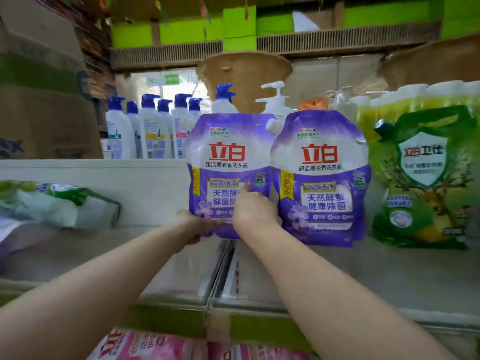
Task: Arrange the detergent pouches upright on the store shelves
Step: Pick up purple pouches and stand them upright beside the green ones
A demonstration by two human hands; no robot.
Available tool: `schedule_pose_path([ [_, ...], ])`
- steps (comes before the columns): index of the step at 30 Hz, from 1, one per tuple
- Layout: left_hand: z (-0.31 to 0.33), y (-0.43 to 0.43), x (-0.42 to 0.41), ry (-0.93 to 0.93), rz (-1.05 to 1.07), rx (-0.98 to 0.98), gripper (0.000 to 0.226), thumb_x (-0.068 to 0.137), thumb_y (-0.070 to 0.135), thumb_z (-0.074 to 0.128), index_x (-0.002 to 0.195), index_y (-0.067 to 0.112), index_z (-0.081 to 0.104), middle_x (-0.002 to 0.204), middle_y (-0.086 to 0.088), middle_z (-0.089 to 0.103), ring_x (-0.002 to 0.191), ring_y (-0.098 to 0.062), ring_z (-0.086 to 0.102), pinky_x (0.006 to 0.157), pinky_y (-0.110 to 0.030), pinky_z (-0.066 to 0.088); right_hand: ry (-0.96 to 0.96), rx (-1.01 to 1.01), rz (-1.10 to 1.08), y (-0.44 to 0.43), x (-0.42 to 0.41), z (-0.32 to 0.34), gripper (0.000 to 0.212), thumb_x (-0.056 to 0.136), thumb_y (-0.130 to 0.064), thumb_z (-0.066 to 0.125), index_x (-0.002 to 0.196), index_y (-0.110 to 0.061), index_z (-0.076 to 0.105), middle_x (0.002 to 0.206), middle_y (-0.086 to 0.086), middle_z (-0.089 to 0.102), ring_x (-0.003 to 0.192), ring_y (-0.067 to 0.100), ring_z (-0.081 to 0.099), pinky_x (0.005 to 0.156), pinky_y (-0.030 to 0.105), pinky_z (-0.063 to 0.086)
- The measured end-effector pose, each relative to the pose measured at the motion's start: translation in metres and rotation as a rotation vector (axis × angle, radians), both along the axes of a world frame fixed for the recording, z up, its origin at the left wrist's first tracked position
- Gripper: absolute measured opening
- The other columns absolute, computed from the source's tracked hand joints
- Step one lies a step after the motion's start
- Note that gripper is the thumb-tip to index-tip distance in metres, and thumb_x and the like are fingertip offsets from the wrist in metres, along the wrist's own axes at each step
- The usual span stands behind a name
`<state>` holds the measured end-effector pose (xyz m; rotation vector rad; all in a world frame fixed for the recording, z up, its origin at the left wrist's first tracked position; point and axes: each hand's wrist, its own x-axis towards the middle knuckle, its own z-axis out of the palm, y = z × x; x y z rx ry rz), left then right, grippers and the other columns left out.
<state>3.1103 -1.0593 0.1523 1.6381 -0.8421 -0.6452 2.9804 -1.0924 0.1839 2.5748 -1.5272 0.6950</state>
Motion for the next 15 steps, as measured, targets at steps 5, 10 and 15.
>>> schedule_pose_path([
  [5, 0.006, 0.023, 0.016, -0.128, 0.172, -0.051, 0.027, 0.079, 0.016, 0.072, 0.081, 0.01, 0.045, 0.094, -0.013, 0.054, 0.082, -0.025, 0.052, 0.073, -0.035, 0.048, 0.023, -0.162, 0.182, 0.028, 0.015, 0.011, 0.04, 0.089, -0.015, 0.049, 0.126, -0.002, 0.045, 0.131, 0.019, 0.049, 0.124, 0.035, 0.044, 0.101, 0.042, 0.036],
  [10, 0.005, 0.065, 0.057, -0.154, 0.438, -0.194, 0.036, 0.076, 0.011, 0.068, 0.108, -0.001, 0.055, 0.104, -0.026, 0.062, 0.091, -0.036, 0.063, 0.077, -0.041, 0.053, 0.029, -0.019, 0.386, 0.046, 0.038, 0.028, 0.029, 0.09, -0.019, 0.048, 0.115, -0.005, 0.055, 0.124, 0.017, 0.054, 0.116, 0.034, 0.051, 0.089, 0.038, 0.044],
  [15, 0.005, 0.106, 0.112, -0.09, 0.573, -0.158, 0.044, 0.08, 0.014, 0.059, 0.12, -0.004, 0.055, 0.124, -0.024, 0.06, 0.113, -0.037, 0.059, 0.074, -0.032, 0.049, 0.062, 0.006, 0.484, 0.071, 0.089, 0.03, 0.028, 0.091, -0.02, 0.048, 0.115, -0.006, 0.054, 0.125, 0.016, 0.055, 0.116, 0.033, 0.051, 0.083, 0.032, 0.041],
])
